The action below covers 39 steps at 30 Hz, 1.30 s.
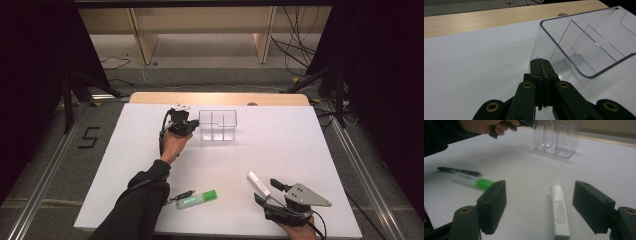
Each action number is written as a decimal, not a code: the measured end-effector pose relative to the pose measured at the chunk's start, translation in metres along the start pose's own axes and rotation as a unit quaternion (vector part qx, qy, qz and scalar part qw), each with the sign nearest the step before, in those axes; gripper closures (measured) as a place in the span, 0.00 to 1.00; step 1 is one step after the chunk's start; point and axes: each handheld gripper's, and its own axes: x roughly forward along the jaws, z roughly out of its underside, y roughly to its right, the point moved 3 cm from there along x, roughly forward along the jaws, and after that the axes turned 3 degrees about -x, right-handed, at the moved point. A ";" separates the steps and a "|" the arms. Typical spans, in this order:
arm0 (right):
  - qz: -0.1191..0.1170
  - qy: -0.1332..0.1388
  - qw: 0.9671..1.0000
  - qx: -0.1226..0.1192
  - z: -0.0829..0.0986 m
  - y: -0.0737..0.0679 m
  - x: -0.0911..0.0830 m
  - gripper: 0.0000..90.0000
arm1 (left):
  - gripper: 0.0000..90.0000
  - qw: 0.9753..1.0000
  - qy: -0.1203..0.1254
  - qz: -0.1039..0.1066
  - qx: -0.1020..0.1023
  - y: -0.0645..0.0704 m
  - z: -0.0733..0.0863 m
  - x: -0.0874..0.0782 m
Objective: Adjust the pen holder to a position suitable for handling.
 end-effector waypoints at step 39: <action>0.002 0.000 1.000 -0.001 0.000 -0.001 0.000 0.32 | 0.45 0.999 -0.002 0.017 0.036 0.007 0.021 -0.044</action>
